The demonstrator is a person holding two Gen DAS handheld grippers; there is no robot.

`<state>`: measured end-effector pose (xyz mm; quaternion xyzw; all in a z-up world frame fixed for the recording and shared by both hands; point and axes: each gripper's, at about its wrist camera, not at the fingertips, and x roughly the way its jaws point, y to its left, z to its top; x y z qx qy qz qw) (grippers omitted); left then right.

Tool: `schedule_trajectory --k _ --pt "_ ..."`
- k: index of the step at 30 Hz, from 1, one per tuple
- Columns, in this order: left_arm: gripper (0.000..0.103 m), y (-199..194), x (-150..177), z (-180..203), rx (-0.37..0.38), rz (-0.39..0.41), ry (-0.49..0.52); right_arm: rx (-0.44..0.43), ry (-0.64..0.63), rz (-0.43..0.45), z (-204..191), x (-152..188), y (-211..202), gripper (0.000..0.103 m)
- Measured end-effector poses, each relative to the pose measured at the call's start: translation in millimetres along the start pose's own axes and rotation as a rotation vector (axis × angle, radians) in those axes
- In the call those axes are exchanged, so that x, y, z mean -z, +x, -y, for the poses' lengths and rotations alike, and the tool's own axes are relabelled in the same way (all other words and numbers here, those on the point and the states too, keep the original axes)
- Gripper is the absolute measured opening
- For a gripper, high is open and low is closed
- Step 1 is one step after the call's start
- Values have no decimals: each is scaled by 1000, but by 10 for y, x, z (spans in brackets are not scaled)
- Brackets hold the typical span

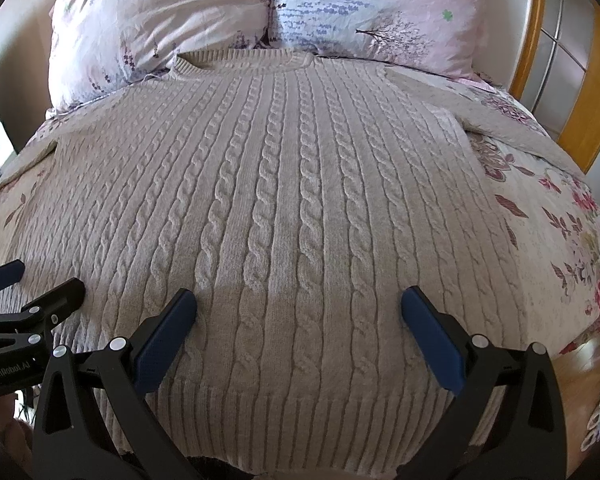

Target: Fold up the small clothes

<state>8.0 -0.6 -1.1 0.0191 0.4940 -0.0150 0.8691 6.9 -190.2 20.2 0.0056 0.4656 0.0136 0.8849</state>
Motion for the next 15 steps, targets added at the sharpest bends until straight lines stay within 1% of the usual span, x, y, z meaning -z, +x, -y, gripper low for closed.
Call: schedule_trajectory --k 3,5,9,12,15 --pt "101 10 -27 -5 9 -22 15 -37 -52 -4 7 -31 28 102" --pt "101 35 -77 -16 23 -60 38 -66 -94 0 13 -39 46 102" --pt "101 55 -134 -31 37 -100 60 -111 -133 -4 63 -47 68 102" --pt "101 64 -174 -41 42 -81 78 -124 -142 -17 95 -96 80 102" --pt "101 84 -272 -83 34 -34 75 -124 -93 -3 247 -240 74 102"
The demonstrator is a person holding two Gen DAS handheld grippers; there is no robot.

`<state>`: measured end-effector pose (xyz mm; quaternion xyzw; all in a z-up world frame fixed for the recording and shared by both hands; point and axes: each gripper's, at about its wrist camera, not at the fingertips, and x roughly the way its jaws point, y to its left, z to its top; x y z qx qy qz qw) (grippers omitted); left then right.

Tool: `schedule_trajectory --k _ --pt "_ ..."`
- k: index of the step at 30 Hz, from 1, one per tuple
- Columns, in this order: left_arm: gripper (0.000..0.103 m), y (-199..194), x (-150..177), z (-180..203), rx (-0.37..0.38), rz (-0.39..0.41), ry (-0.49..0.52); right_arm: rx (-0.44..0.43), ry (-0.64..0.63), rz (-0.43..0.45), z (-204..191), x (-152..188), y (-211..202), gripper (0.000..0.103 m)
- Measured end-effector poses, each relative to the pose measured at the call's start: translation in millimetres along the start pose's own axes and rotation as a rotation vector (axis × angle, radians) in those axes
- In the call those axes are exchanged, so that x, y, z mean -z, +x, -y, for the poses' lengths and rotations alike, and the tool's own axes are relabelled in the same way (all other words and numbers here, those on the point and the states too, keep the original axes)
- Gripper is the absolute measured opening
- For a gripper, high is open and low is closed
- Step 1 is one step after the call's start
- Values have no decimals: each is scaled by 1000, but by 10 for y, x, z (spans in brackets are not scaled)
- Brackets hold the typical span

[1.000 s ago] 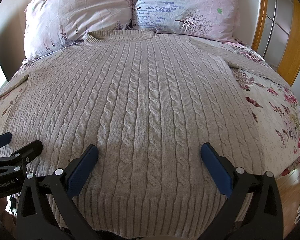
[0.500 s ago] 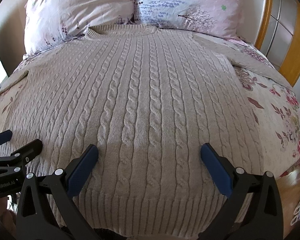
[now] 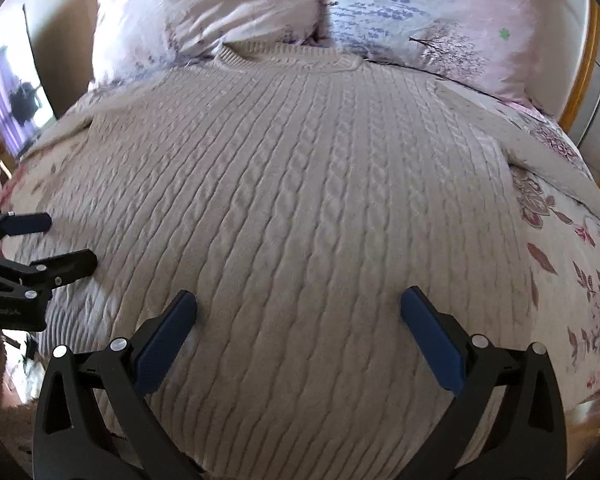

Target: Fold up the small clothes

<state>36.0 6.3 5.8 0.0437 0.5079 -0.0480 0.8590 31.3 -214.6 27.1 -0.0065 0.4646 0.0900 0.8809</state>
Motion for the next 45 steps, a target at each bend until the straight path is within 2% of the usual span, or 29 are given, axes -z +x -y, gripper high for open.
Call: schedule_trajectory --k 5,9,11,13,15,16,20,24,28,32,35,36,41,45 --pt "101 -40 -168 -145 -7 105 -37 143 191 120 740 -402 -217 102" --pt "101 -81 -278 -243 5 199 -60 194 410 170 1439 -613 -326 99" --pt "101 -90 -334 -277 2 236 -70 190 564 171 1863 -673 -327 87" --pt "101 -83 -386 -288 -1 250 -65 149 741 156 2244 -672 -274 71" --pt "101 -81 -417 -291 1 254 -56 86 890 153 2617 -601 -208 66" --pt "101 -76 -438 -300 11 254 -54 94 944 143 2743 -570 -176 62" --pt "101 -37 -480 -359 40 247 -74 103 1087 116 3015 -528 -46 54" --pt "101 -19 -530 -417 47 244 -87 48 1180 136 3185 -496 73 39" --pt "101 -70 -569 -452 32 285 -88 45 1224 152 3279 -474 92 32" --pt "101 -56 -638 -515 39 286 -103 81 1243 176 3345 -443 53 28" --pt "101 -29 -691 -576 57 274 -124 109 1233 180 3373 -449 71 16" --pt "101 -21 -706 -599 63 270 -131 121 1215 176 3368 -466 72 11" --pt "101 5 -744 -687 126 271 -155 212 1039 229 3188 -738 -69 10" --pt "101 16 -760 -735 141 293 -174 213 885 306 2886 -1078 -264 9"
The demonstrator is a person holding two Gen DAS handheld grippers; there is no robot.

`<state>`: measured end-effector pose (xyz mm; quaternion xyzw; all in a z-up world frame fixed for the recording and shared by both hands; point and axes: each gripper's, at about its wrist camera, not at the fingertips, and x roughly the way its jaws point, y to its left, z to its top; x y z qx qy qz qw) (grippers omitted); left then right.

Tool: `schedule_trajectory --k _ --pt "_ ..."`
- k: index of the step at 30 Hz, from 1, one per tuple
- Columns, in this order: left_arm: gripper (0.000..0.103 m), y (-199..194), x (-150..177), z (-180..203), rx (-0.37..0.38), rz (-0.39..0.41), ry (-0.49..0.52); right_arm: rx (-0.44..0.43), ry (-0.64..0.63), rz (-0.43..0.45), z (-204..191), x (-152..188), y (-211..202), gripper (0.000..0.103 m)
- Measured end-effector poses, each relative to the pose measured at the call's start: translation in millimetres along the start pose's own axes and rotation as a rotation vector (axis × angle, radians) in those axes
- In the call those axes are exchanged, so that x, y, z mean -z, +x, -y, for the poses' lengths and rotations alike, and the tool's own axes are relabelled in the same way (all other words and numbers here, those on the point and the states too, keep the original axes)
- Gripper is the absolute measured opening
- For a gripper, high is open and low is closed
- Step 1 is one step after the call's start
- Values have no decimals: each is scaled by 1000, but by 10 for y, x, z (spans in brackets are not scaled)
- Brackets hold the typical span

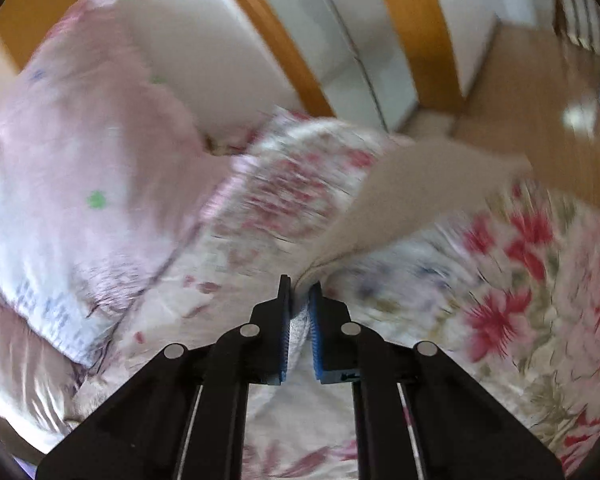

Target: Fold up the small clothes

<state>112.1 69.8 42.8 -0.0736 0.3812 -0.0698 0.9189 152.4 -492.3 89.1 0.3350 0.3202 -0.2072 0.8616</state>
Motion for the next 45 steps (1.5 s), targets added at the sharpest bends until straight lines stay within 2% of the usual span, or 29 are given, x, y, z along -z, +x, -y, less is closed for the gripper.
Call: schedule_trajectory --k 3,6,8,11,15,18,20,22,23,26,27,30,32,33,34,37,39,40,42,44,45 --pt "101 -17 -4 -28 37 32 -14 -111 -133 33 -499 86 -226 9" --pt "101 -5 -17 -40 77 26 -31 -222 -237 28 -917 307 -394 9" --pt "101 3 -24 -42 82 24 -40 -322 -326 -27 -1263 614 -454 9" --pt "101 -3 -39 -44 94 23 -56 -393 -436 -158 -1606 1100 -344 9" --pt "101 -48 -87 -55 116 24 -51 -358 -506 -342 -1792 1671 14 9" --pt "101 -89 -142 -82 136 30 -32 -357 -449 -405 -1746 1708 122 12" --pt "101 -92 -180 -113 151 34 -33 -382 -385 -421 -1680 1616 97 22" --pt "101 -73 -221 -152 188 32 -48 -390 -316 -407 -1566 1536 35 44" --pt "101 -52 -241 -171 202 28 -61 -373 -283 -391 -1540 1475 48 47" --pt "101 34 -299 -207 225 5 -106 -314 -156 -358 -1322 1291 45 48" --pt "101 65 -312 -212 235 -3 -115 -271 -110 -333 -1243 1239 37 48" --pt "101 136 -334 -226 261 -26 -139 -202 -60 -284 -1172 1171 71 46" --pt "101 165 -337 -243 273 -32 -151 -153 -58 -240 -1151 1106 47 34" --pt "101 172 -336 -254 278 -31 -155 -124 -82 -212 -1190 1082 40 21" --pt "101 171 -331 -263 277 -28 -155 -102 -122 -187 -1252 1067 50 12" --pt "101 167 -335 -280 274 -22 -145 -109 -275 -92 -1564 1080 -96 9" --pt "101 170 -347 -306 284 -22 -150 -170 -355 -67 -1814 1146 -206 9" --pt "101 177 -353 -317 291 -25 -158 -242 -421 -65 -2043 1252 -297 9" --pt "101 195 -365 -347 319 -29 -185 -336 -515 -93 -2366 1450 -352 9" --pt "100 216 -375 -364 351 -35 -215 -445 -672 -222 -2742 1868 -334 9" --pt "99 239 -381 -372 374 -44 -237 -459 -742 -306 -2875 2109 -276 10"
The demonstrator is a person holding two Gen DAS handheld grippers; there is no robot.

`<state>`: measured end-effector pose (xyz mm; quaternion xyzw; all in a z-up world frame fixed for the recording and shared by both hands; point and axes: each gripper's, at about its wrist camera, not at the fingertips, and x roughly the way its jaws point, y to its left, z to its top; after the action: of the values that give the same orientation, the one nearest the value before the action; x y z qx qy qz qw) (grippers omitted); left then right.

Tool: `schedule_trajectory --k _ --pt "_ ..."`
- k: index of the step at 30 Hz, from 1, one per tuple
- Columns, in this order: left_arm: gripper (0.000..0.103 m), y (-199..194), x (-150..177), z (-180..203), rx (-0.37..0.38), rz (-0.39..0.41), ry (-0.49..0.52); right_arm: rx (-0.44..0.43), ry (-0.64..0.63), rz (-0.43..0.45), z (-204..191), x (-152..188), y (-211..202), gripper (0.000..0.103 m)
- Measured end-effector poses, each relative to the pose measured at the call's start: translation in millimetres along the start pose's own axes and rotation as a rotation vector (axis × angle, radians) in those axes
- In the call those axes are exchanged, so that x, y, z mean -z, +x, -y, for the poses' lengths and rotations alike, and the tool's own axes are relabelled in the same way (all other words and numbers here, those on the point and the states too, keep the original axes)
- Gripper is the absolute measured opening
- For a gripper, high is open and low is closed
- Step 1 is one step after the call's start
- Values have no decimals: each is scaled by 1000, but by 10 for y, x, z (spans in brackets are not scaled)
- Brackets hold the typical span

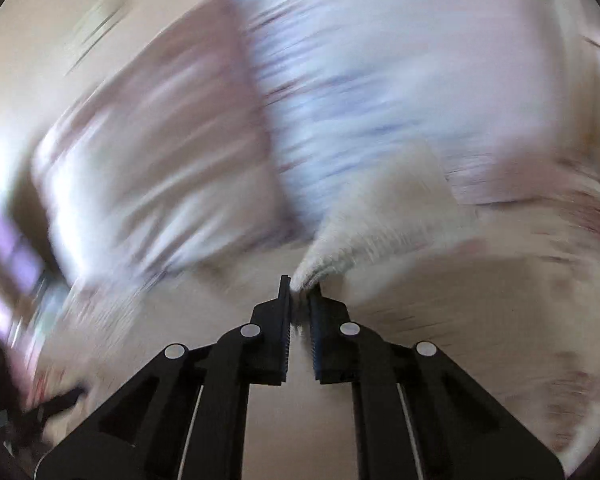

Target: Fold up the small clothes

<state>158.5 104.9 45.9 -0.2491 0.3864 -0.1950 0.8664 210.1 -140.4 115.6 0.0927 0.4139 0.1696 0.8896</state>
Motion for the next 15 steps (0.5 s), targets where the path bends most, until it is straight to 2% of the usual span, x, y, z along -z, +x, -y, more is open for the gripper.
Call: schedule_trajectory --k 1,2,3,5,8,9,12,15 --pt "97 20 -6 -6 11 -6 -15 -22 -45 -83 -138 80 164 15" --pt "96 48 -12 -14 25 -18 -35 -29 -70 -134 -212 140 260 26" --pt "95 89 -18 -23 42 -35 -62 -42 -80 -187 -262 244 352 32" --pt "94 154 -21 -31 60 -58 -95 -70 -41 -210 -209 336 350 34" --pt "90 285 -40 -41 75 -90 -154 -112 128 -179 161 391 139 47" --pt "85 333 -47 -43 82 -103 -175 -119 193 -164 300 398 62 49" --pt "74 533 -69 -36 123 -155 -242 -135 439 -111 873 510 -233 49" --pt "66 682 -99 -35 101 -175 -284 -101 702 -35 1499 703 -490 49"
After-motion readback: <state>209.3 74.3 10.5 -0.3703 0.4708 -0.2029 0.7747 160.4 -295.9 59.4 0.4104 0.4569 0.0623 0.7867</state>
